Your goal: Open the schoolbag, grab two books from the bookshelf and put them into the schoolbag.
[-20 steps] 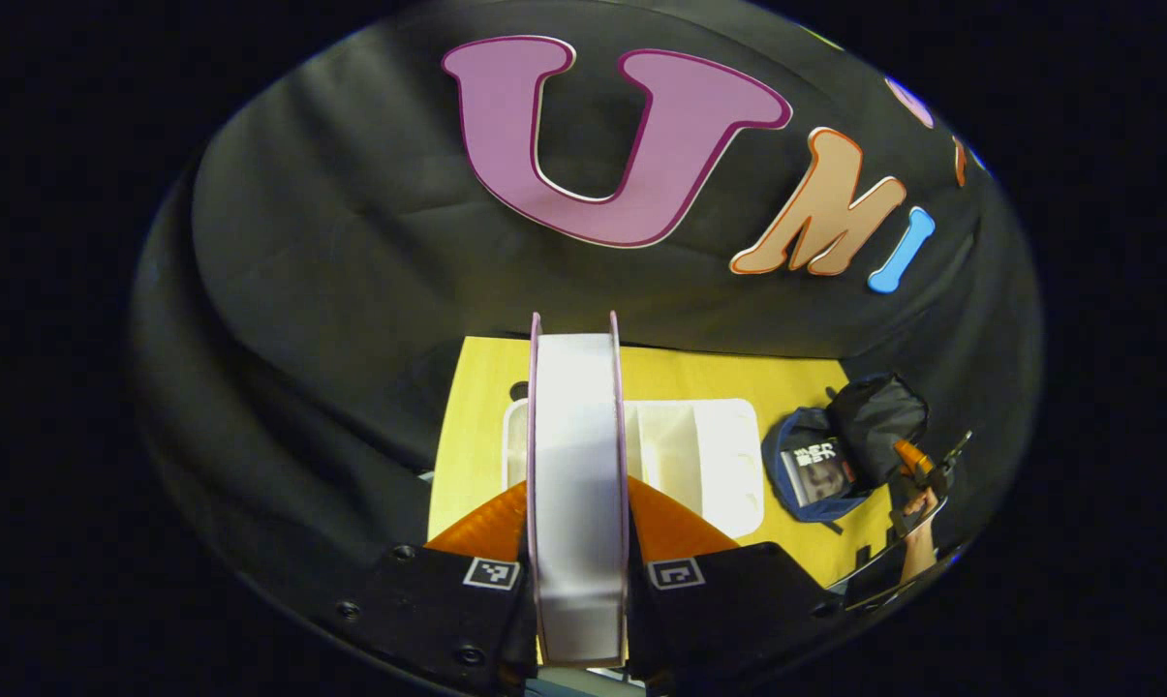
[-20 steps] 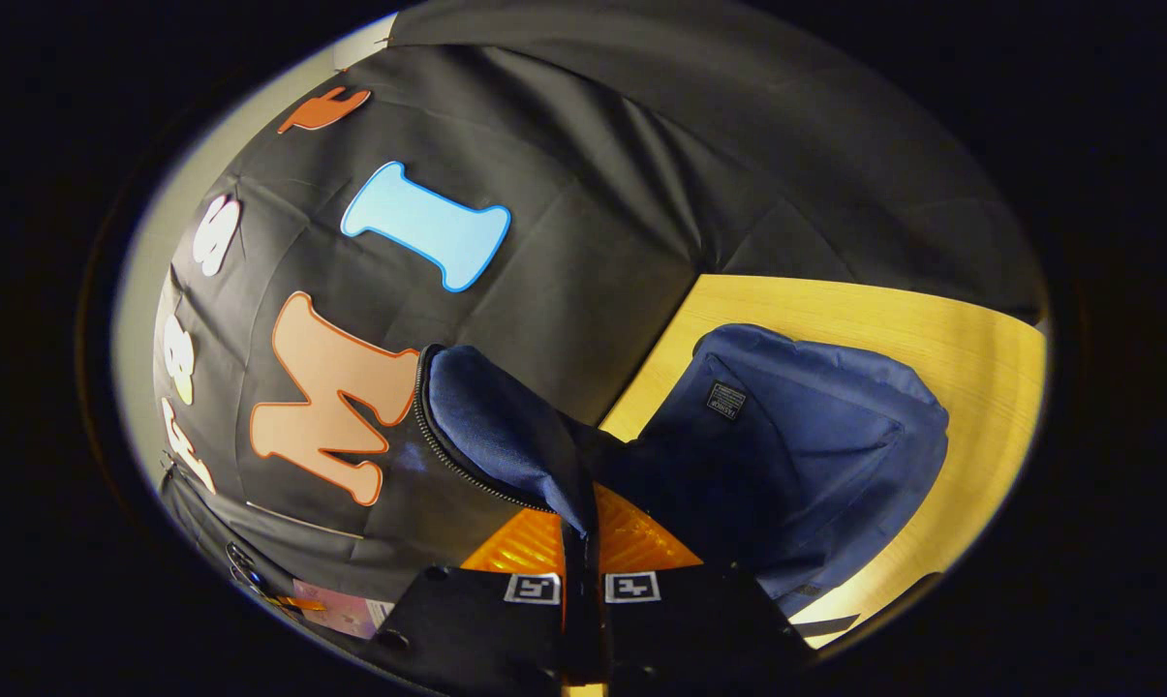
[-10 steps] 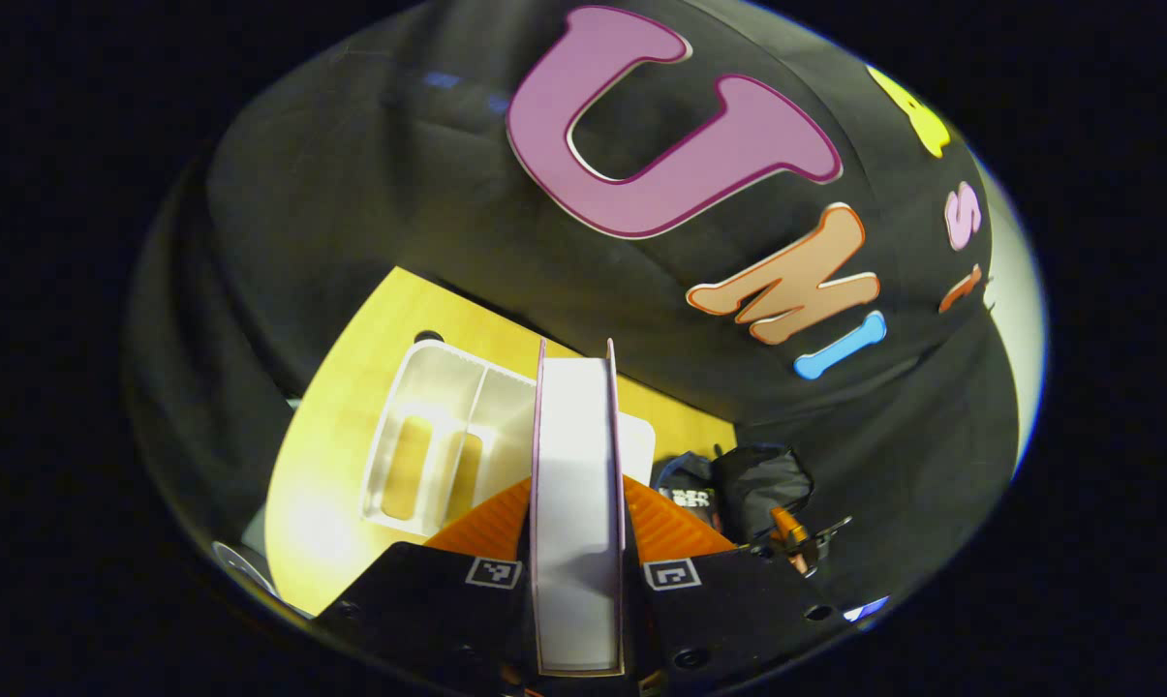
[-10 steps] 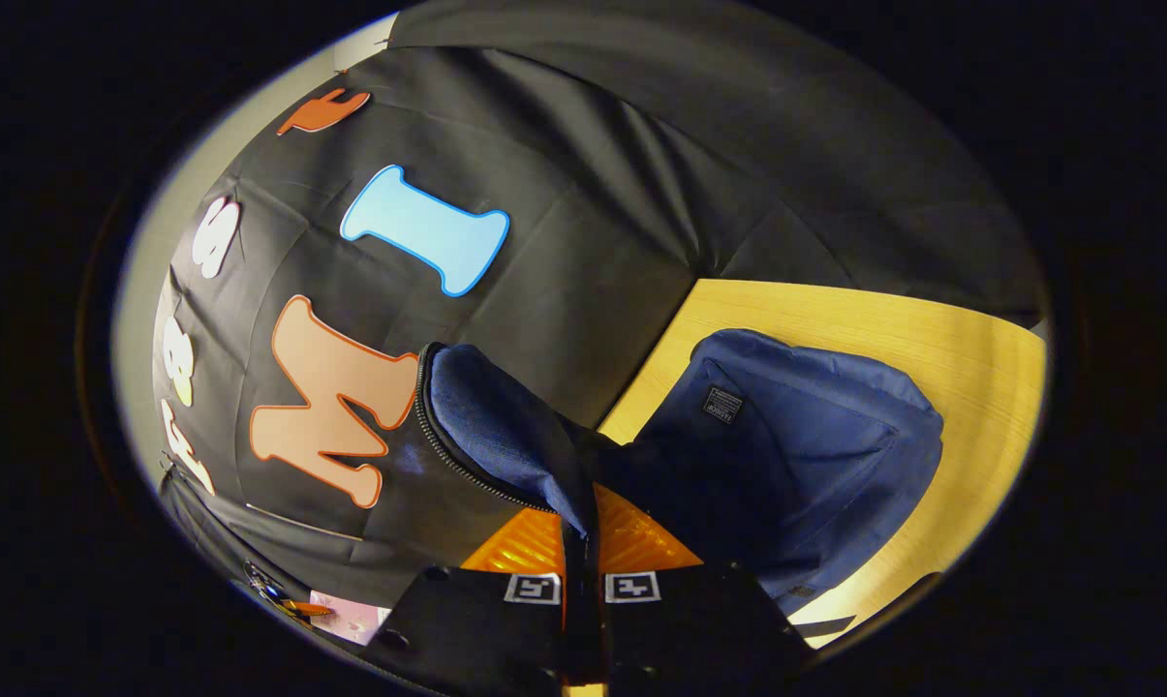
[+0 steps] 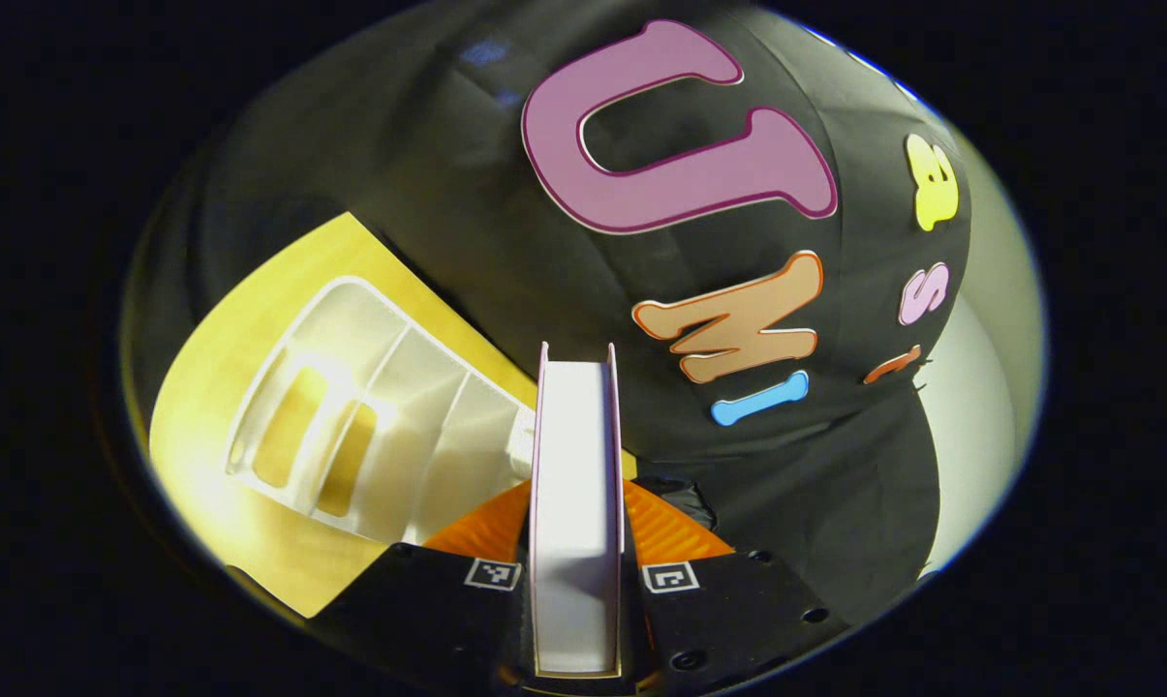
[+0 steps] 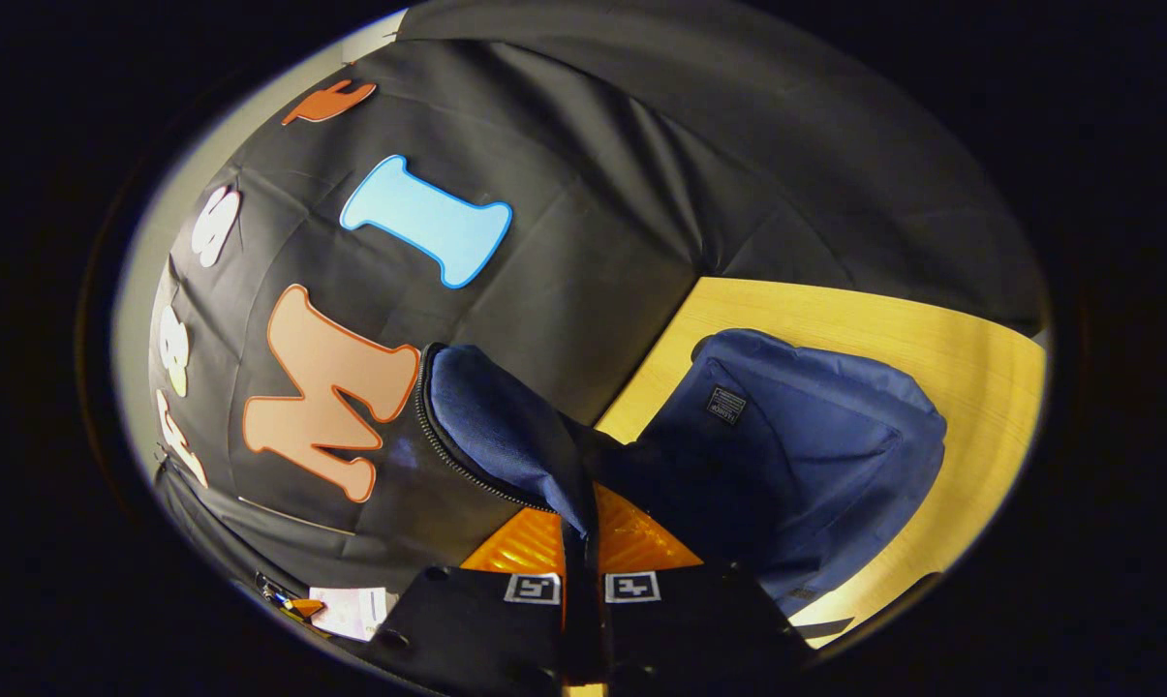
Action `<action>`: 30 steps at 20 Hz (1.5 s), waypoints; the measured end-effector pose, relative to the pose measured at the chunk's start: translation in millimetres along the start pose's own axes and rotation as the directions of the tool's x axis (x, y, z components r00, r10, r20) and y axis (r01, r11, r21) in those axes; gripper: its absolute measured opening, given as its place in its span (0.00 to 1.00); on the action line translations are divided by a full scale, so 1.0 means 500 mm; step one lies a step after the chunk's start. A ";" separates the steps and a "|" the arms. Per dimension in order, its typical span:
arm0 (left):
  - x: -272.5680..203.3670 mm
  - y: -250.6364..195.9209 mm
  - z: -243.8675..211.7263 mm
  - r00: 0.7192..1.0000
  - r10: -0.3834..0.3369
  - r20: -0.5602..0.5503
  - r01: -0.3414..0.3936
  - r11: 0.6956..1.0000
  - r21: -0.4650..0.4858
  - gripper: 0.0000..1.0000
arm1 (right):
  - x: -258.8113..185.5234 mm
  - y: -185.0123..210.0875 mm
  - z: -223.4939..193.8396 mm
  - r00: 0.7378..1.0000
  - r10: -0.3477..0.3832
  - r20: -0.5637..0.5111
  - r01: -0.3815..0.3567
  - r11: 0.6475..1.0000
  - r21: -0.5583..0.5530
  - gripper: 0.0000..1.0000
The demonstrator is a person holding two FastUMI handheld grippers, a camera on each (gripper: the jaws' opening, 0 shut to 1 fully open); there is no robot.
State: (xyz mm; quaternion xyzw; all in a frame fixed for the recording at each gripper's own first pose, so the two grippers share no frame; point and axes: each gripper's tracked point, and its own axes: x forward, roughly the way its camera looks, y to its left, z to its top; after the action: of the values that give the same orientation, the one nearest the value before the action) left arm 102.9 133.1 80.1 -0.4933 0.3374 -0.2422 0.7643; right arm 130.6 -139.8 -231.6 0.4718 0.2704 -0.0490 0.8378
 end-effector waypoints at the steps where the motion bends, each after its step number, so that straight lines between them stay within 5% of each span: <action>1: 0.007 -0.004 -0.011 1.000 -0.024 -0.002 0.024 1.000 0.000 0.31 | 0.000 0.000 -0.002 1.000 0.000 -0.001 0.000 1.000 0.004 0.03; 14: 0.222 -0.072 -0.170 0.983 -0.169 -0.077 0.159 0.979 -0.127 0.31 | -0.003 0.000 -0.001 1.000 0.004 -0.001 -0.004 1.000 0.012 0.04; 30: 0.438 -0.090 -0.345 0.972 -0.089 -0.217 0.078 0.995 -0.061 0.31 | -0.008 0.002 0.002 1.000 0.016 -0.008 -0.016 1.000 0.022 0.03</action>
State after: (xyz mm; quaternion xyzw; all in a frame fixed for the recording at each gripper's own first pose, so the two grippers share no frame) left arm 114.7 -140.6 11.6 -0.4971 0.4047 -0.3183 0.6984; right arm 127.9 -140.6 -228.5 0.4833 0.2696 -0.0434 0.8318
